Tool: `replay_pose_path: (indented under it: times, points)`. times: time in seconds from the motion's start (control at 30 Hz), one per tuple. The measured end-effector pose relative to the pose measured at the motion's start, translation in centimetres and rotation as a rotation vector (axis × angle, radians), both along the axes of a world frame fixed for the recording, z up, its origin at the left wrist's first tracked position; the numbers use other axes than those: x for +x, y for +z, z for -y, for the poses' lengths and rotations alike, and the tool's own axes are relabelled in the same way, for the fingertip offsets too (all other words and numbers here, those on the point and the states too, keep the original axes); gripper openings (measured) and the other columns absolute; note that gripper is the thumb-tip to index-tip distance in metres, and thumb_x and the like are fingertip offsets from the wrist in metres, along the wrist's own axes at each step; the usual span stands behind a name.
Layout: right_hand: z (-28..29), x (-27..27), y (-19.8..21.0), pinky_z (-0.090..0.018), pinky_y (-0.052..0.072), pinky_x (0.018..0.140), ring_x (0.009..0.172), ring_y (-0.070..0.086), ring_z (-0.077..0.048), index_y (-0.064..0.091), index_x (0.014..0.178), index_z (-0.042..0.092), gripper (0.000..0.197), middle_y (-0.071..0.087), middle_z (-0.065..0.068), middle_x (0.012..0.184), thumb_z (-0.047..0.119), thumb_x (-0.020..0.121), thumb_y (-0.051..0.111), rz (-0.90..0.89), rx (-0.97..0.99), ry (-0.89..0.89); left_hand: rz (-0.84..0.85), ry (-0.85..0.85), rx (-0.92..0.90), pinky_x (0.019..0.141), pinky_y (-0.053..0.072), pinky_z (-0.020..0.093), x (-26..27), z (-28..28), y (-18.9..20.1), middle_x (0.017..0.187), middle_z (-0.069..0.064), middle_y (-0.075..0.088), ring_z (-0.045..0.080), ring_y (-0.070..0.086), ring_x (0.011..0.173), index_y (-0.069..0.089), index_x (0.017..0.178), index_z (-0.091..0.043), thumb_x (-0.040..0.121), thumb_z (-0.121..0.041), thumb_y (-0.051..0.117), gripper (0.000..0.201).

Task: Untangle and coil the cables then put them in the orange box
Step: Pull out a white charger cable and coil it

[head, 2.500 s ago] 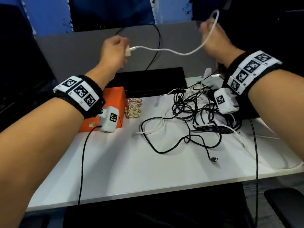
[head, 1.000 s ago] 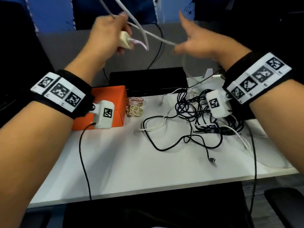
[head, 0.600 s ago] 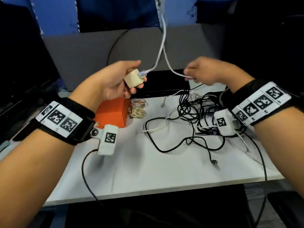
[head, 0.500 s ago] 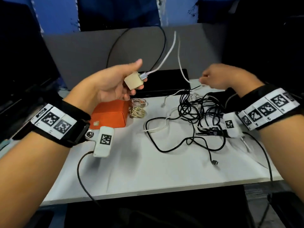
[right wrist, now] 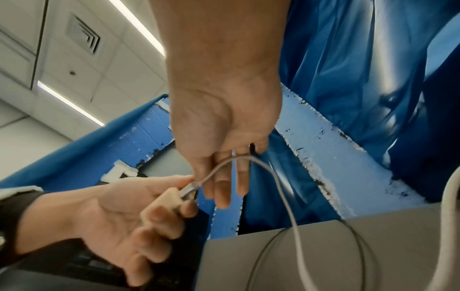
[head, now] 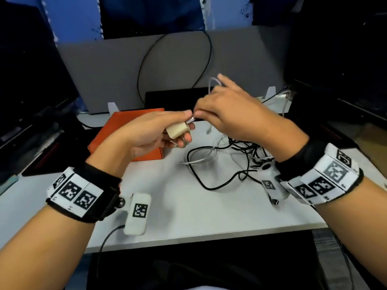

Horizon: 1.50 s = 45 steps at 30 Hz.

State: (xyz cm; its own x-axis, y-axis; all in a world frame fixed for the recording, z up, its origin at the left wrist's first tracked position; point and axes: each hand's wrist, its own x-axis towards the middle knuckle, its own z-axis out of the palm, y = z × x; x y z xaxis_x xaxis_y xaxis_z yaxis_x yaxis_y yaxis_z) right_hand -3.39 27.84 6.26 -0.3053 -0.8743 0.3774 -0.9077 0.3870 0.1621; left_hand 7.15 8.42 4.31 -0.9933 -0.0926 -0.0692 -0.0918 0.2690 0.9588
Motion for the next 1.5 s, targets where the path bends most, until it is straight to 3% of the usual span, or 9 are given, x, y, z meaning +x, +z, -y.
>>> replay_pose_path:
  times: [0.1,0.3,0.47,0.83,1.03,1.13,1.27,1.37,1.5]
  points:
    - [-1.2,0.0,-0.4,-0.040,0.050,0.082,0.082,0.059,-0.015,0.067,0.103,0.024,0.029,0.062,0.012,0.080,0.044,0.106,0.046,0.225,-0.070,0.019,0.023,-0.005,-0.029,0.085,0.038,0.049,1.1,0.7,-0.7,0.097,0.011,0.073,0.026,0.061,0.088,0.072,0.107,-0.010,0.098,-0.046,0.061,0.039]
    - [-1.0,1.7,-1.9,-0.033,0.039,0.056,0.060,0.051,-0.010,0.069,0.088,0.025,0.028,0.055,0.007,0.061,0.046,0.102,0.057,0.342,-0.260,0.046,-0.214,-0.057,-0.434,0.074,0.044,0.016,2.7,-2.4,-0.5,0.085,-0.017,0.071,-0.006,0.062,0.077,0.071,0.099,-0.017,0.111,-0.027,0.042,0.032]
    - [-2.0,2.2,-0.7,-0.030,0.040,0.058,0.062,0.051,-0.014,0.065,0.091,0.023,0.022,0.057,0.002,0.065,0.040,0.102,0.058,0.464,-0.418,0.071,-0.209,-0.034,-0.073,0.076,0.048,0.038,3.3,-3.6,-0.2,0.084,0.004,0.063,0.021,0.068,0.088,0.061,0.089,-0.015,0.110,-0.033,0.040,0.034]
    - [-0.8,2.5,-1.3,-0.020,0.043,0.067,0.074,0.059,0.000,0.071,0.120,0.034,0.022,0.067,0.017,0.082,0.033,0.106,0.053,0.498,-0.546,0.113,-0.349,0.008,0.398,0.094,0.046,0.046,2.4,-2.9,0.2,0.055,0.000,0.050,0.021,0.066,0.069,0.062,0.101,-0.005,0.109,-0.018,0.035,0.031]
    - [0.1,3.0,-2.9,-0.022,0.042,0.066,0.077,0.054,-0.002,0.037,0.152,0.051,0.048,0.070,0.008,0.113,0.031,0.109,0.044,0.518,-0.276,-0.027,-0.434,0.121,0.756,0.095,0.056,0.031,1.9,-2.1,-0.1,0.096,-0.001,0.078,0.013,0.074,0.095,0.064,0.118,-0.004,0.111,-0.021,0.034,0.035]
    - [0.5,3.8,-3.1,-0.030,0.041,0.077,0.094,0.058,-0.017,0.017,0.161,0.045,0.057,0.066,-0.003,0.126,0.032,0.110,0.040,0.603,-0.060,-0.041,-0.506,0.147,0.621,0.101,0.053,0.032,1.8,-2.7,-0.5,0.125,0.006,0.073,0.020,0.068,0.119,0.056,0.130,0.000,0.112,-0.017,0.032,0.035]
    - [-0.3,3.9,-2.7,-0.039,0.059,0.062,0.047,0.062,-0.017,0.023,0.155,0.043,0.050,0.064,-0.002,0.069,0.027,0.110,0.036,0.733,0.079,0.045,-0.575,0.258,0.202,0.092,0.059,0.037,2.3,-3.2,-0.2,0.129,0.003,0.071,0.022,0.071,0.113,0.050,0.141,-0.001,0.112,-0.023,0.037,0.038]
    - [-0.8,3.5,-2.1,-0.036,0.052,0.061,0.047,0.059,-0.015,0.056,0.119,0.033,0.022,0.058,-0.001,0.063,0.026,0.111,0.037,0.712,0.091,0.094,-0.617,0.372,0.063,0.093,0.059,0.046,2.5,-2.8,0.3,0.128,-0.001,0.072,0.021,0.074,0.105,0.050,0.143,-0.002,0.112,-0.027,0.040,0.042]
    - [-0.5,2.9,-2.4,-0.042,0.049,0.068,0.064,0.052,-0.017,0.055,0.078,0.017,0.039,0.053,-0.002,0.064,0.039,0.108,0.044,0.474,0.014,0.003,-0.648,0.295,-0.074,0.097,0.057,0.049,2.9,-2.4,0.7,0.124,0.004,0.074,0.025,0.075,0.103,0.049,0.144,-0.001,0.112,-0.023,0.038,0.040]
